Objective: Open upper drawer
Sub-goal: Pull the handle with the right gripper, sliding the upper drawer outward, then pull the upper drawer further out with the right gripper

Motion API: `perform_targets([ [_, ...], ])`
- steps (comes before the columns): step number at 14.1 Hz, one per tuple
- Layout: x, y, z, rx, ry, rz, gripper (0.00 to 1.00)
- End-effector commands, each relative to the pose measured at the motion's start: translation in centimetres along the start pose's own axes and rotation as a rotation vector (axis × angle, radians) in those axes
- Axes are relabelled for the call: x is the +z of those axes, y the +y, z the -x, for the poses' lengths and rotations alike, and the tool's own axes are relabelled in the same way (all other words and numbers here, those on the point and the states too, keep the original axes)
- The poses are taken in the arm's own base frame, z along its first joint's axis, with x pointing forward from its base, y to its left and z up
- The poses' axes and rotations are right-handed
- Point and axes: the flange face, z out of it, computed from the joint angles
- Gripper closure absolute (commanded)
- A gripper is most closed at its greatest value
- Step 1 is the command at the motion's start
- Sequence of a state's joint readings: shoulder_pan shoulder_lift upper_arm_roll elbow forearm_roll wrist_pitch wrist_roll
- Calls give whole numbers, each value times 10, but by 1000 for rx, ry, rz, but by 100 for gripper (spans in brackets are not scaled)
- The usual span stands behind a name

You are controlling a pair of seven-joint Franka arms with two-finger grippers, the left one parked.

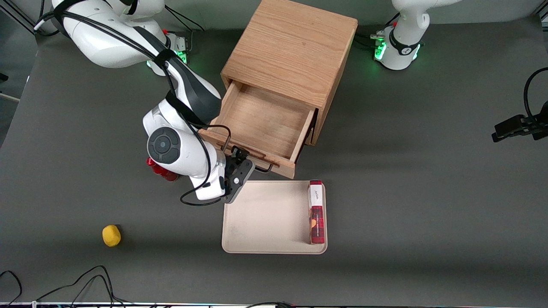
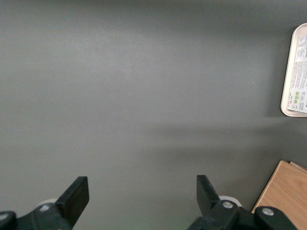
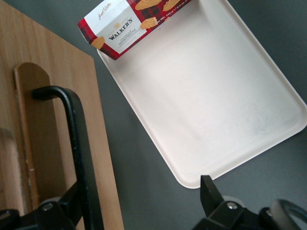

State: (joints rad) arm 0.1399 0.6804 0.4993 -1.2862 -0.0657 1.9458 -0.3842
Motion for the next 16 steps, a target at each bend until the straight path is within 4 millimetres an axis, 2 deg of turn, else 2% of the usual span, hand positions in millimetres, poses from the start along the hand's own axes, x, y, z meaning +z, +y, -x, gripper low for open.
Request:
perform_targets([
  [1,-4,11,-7,-23,20,17,0],
  [16,-15,47,-3,-15,45,66,0],
])
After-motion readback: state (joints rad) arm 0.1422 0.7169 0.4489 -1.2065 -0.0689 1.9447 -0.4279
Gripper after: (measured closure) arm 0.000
